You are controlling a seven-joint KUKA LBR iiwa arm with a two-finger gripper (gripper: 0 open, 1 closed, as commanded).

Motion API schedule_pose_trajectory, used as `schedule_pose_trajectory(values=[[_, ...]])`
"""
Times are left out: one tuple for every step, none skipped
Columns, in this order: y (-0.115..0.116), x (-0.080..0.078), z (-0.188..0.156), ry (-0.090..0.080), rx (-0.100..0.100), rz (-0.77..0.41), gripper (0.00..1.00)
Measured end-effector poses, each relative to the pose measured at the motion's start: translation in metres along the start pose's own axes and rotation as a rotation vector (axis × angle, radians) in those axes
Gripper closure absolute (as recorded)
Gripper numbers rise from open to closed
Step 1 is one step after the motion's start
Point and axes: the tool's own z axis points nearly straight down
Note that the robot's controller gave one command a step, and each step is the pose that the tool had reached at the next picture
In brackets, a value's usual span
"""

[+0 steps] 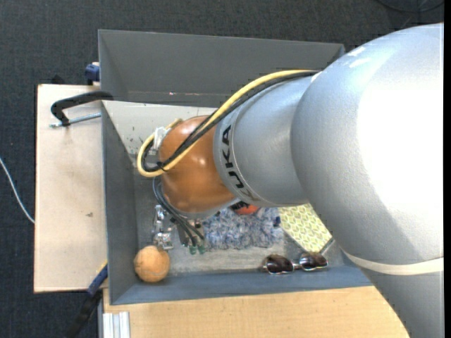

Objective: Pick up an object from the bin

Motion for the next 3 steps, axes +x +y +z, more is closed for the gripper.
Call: schedule_pose_trajectory(values=[[0.0, 0.0, 0.0, 0.0, 0.0, 0.0, 1.0], [-0.017, -0.008, -0.047, 0.0, -0.001, -0.003, 1.0], [-0.025, 0.006, -0.055, 0.002, 0.0, -0.032, 0.0]])
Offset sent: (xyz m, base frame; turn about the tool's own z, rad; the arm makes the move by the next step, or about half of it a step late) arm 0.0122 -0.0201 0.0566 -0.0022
